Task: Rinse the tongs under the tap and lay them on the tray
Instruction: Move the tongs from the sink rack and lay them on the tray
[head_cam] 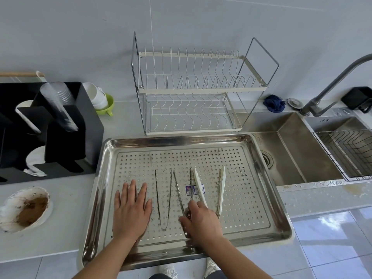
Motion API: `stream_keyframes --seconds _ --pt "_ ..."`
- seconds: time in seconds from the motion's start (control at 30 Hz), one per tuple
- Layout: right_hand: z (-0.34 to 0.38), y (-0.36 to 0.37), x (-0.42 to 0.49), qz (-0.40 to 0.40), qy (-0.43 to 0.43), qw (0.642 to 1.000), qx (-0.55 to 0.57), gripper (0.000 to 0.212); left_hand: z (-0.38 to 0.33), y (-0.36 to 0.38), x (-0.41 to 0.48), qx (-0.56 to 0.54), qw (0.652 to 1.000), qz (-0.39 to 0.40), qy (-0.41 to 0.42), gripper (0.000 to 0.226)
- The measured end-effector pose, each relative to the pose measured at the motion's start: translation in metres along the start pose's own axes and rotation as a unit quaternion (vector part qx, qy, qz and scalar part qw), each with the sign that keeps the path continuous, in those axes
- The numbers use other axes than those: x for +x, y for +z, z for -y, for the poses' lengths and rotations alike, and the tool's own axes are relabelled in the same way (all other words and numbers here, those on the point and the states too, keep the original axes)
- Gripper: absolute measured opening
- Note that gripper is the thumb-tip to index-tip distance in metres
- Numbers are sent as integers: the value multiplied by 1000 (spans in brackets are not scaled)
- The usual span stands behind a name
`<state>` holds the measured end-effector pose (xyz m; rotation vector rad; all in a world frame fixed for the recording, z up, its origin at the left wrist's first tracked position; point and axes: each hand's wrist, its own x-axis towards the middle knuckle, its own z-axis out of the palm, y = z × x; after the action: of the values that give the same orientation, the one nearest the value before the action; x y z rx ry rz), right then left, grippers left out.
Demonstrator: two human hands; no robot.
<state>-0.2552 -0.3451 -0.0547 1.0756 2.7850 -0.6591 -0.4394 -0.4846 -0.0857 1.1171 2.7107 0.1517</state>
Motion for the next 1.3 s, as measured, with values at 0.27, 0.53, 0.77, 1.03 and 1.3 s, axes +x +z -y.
stream_keyframes --seconds 0.27,0.53,0.77,1.03,1.3 --pt "1 4 6 5 38 999 31 35 0 0 0 -2 1000 -4 3 80" --pt "-4 -3 0 -28 21 998 54 43 2 2 0 -3 1000 -3 3 75" --pt "-34 -41 2 -133 88 982 99 23 2 1 0 1 1000 2 6 77" --pt "-66 -50 5 -113 180 973 86 36 -2 -6 2 -23 1000 3 -4 63" --pt "-70 -48 17 -86 193 973 90 36 0 -9 -2 -17 1000 8 7 70"
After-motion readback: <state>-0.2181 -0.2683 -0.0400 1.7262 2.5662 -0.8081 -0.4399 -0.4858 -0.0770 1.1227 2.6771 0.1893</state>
